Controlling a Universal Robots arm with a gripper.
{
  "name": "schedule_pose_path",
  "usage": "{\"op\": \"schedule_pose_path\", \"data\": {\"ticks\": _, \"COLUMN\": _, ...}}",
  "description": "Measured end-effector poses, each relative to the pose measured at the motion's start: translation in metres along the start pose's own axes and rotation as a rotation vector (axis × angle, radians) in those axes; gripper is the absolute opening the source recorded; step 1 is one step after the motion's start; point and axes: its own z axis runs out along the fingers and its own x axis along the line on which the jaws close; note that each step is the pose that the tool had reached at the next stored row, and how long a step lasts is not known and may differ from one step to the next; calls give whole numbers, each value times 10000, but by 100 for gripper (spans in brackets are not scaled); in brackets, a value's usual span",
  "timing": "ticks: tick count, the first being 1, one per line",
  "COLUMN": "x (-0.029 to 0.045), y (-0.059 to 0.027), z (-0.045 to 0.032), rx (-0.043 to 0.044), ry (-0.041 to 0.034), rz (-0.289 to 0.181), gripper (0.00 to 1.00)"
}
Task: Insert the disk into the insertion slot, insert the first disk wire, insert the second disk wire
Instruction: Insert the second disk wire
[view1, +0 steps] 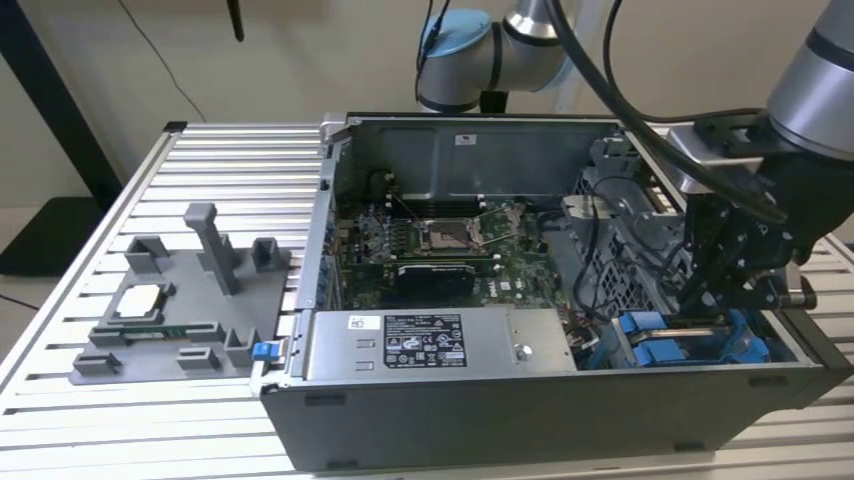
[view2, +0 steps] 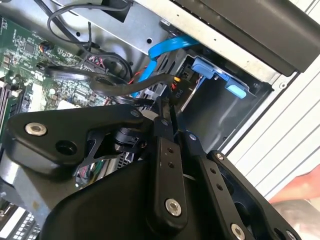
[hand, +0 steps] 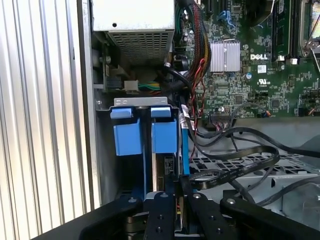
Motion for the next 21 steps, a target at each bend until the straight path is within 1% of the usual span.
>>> {"op": "schedule_pose_path", "data": {"ticks": 4, "x": 5, "y": 0, "z": 19, "rx": 0, "ry": 3, "rz": 0, "gripper": 0}}
{"op": "schedule_pose_path", "data": {"ticks": 7, "x": 8, "y": 1, "z": 48, "rx": 5, "ry": 13, "rz": 0, "gripper": 0}}
{"op": "schedule_pose_path", "data": {"ticks": 11, "x": 11, "y": 1, "z": 58, "rx": 6, "ry": -8, "rz": 1, "gripper": 0}}
{"op": "schedule_pose_path", "data": {"ticks": 12, "x": 9, "y": 1, "z": 59, "rx": 6, "ry": -47, "rz": 1, "gripper": 100}}
{"op": "schedule_pose_path", "data": {"ticks": 14, "x": 7, "y": 0, "z": 9, "rx": -2, "ry": -76, "rz": 2, "gripper": 100}}
{"op": "schedule_pose_path", "data": {"ticks": 18, "x": 3, "y": -3, "z": -120, "rx": -9, "ry": -85, "rz": 3, "gripper": 100}}
{"op": "schedule_pose_path", "data": {"ticks": 21, "x": 1, "y": -4, "z": -176, "rx": -10, "ry": -86, "rz": 3, "gripper": 100}}
